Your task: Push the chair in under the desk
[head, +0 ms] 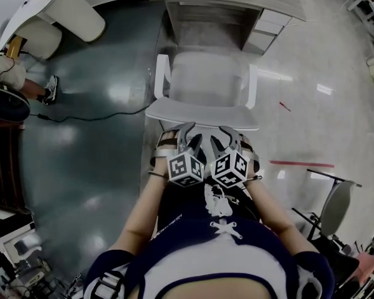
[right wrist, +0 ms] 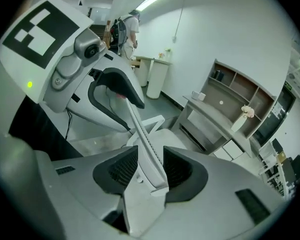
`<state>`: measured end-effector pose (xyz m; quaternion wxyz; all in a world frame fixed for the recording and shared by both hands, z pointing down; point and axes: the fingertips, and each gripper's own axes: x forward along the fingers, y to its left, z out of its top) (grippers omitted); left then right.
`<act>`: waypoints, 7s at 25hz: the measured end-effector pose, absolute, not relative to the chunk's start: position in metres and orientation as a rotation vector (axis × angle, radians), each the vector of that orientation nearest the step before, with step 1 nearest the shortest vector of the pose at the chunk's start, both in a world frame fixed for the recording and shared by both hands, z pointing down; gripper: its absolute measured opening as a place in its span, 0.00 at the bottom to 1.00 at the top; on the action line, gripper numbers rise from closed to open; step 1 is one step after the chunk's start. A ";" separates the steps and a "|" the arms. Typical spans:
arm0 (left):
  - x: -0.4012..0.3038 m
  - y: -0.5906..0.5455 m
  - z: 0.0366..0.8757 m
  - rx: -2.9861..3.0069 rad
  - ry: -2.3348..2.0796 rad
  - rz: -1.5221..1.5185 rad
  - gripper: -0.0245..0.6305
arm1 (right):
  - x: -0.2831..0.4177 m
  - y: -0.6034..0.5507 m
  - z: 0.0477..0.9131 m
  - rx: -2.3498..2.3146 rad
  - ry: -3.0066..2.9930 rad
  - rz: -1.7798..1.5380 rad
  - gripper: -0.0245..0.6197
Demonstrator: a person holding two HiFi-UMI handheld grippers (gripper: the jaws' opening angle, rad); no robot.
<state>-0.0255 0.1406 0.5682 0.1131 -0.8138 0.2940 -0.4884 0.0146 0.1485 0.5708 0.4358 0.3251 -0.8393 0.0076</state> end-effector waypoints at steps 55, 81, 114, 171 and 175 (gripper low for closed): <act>-0.068 0.088 0.631 -2.436 0.498 -1.644 0.26 | 0.021 0.098 0.628 0.744 -1.900 -0.045 0.25; -0.079 0.016 0.629 -2.455 0.525 -1.618 0.26 | 0.011 0.030 0.630 0.750 -1.904 -0.005 0.25; -0.062 -0.108 0.624 -2.498 0.644 -1.518 0.29 | 0.028 -0.096 0.628 0.746 -1.895 0.004 0.25; -0.036 -0.250 0.620 -2.517 0.646 -1.536 0.29 | 0.054 -0.239 0.625 0.749 -1.875 -0.146 0.25; -0.033 -0.254 0.619 -2.507 0.660 -1.526 0.29 | 0.058 -0.244 0.626 0.746 -1.875 -0.164 0.25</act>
